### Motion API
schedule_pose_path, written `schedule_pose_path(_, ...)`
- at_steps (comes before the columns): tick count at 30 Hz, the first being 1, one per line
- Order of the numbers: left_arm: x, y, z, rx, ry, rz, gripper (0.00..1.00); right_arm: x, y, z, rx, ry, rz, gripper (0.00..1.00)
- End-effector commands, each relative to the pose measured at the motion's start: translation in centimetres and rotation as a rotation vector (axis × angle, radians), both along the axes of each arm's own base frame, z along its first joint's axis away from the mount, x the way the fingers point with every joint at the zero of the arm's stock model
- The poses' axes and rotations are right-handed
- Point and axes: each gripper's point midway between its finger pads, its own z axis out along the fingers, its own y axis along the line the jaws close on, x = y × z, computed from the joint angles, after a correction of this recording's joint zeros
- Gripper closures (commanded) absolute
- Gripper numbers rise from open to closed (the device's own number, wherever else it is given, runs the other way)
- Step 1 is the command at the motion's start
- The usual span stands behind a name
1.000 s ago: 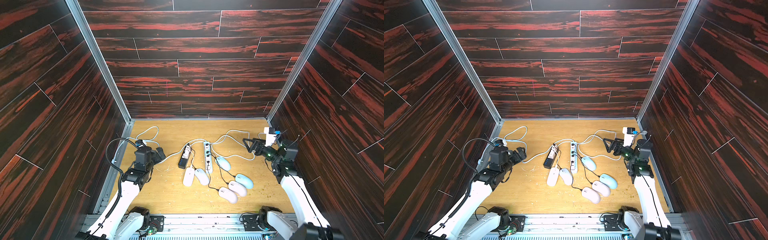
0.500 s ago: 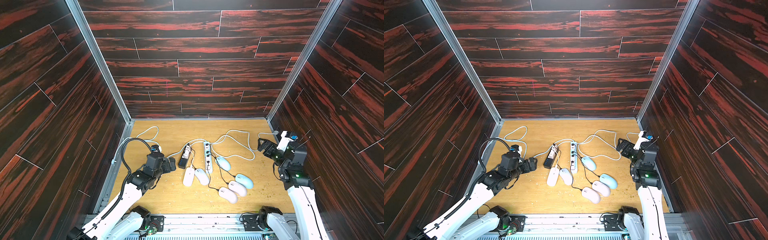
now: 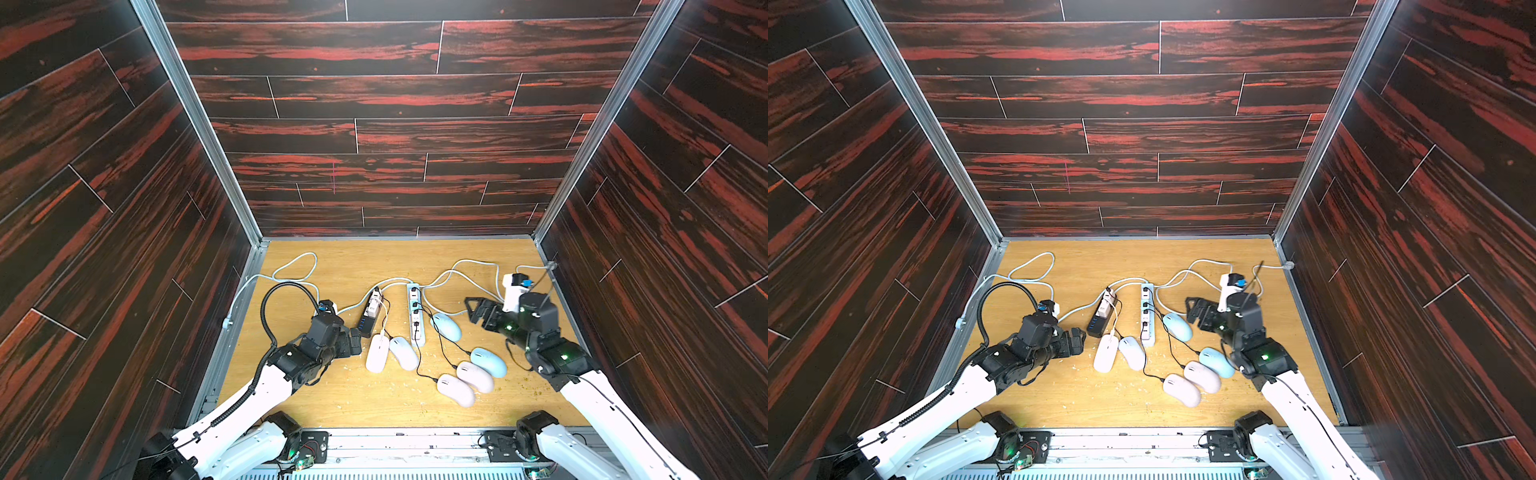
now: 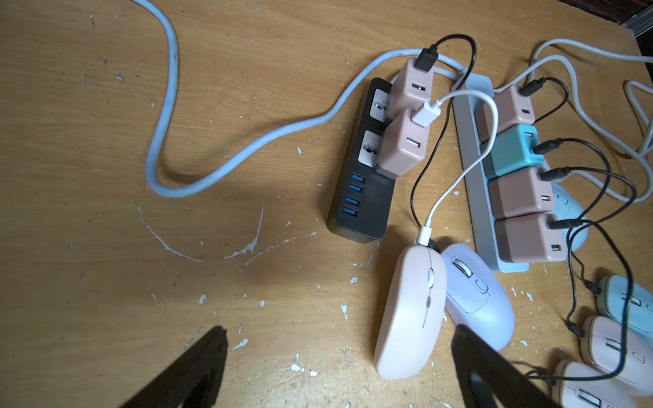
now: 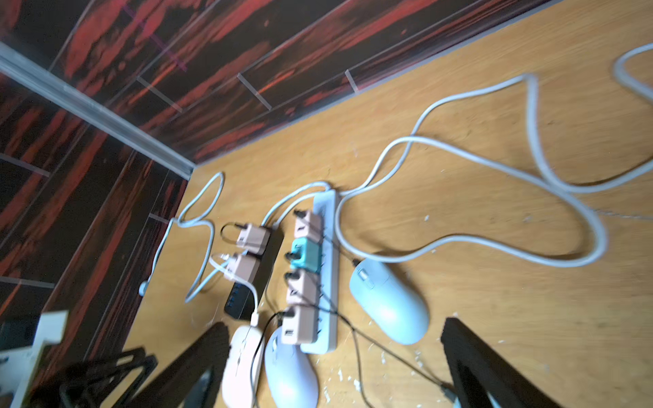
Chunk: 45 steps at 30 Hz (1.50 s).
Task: Unplug the wireless mouse
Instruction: Pick up the mouse from the center of the board.
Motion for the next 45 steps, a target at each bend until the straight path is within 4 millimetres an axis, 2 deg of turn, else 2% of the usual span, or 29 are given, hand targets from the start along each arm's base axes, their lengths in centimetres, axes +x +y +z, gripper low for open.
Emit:
schedule_pose_path(1, -0.2, 0.5, -1.0, 0.031, 0.008, 0.025, 0.00, -0.3, 1.4, -1.0, -0.039, -0.006, -0.047, 0.03)
schedule_pose_path(3, -0.3, 0.3, -1.2, 0.033, 0.011, 0.018, 0.01, -1.1, 3.6, -0.8, -0.045, -0.047, -0.008, 0.02)
schedule_pose_path(6, -0.4, -0.3, -1.7, 0.028, 0.017, -0.001, 0.07, -2.0, 6.7, -1.0, -0.038, -0.056, 0.062, 0.02)
schedule_pose_path(9, -0.4, -0.9, -2.3, 0.046, 0.026, -0.024, 0.13, -2.7, 8.7, -2.2, -0.033, 0.012, 0.109, 0.01)
schedule_pose_path(11, -0.3, -1.3, -2.4, 0.060, 0.025, -0.043, 0.17, -3.2, 9.4, -2.1, -0.007, -0.008, 0.131, 0.02)
schedule_pose_path(15, -0.4, -2.9, -2.8, 0.070, 0.023, -0.106, 0.20, -3.7, 9.1, -0.6, 0.087, -0.094, 0.142, 0.02)
schedule_pose_path(18, -0.6, -3.9, -3.1, 0.098, 0.015, -0.142, 0.20, -3.5, 8.7, -0.9, 0.029, -0.079, 0.127, 0.01)
schedule_pose_path(24, -0.5, -5.8, -4.1, 0.189, 0.016, -0.193, 0.21, -4.1, 8.6, 0.2, -0.028, -0.072, 0.174, 0.01)
schedule_pose_path(34, 0.0, -7.9, -5.4, 0.316, 0.031, -0.226, 0.21, -3.7, 6.7, -0.3, -0.180, -0.033, 0.123, 0.02)
schedule_pose_path(45, 0.0, -9.0, -7.4, 0.444, 0.070, -0.263, 0.21, -2.9, 5.8, -2.1, -0.079, 0.106, 0.126, 0.03)
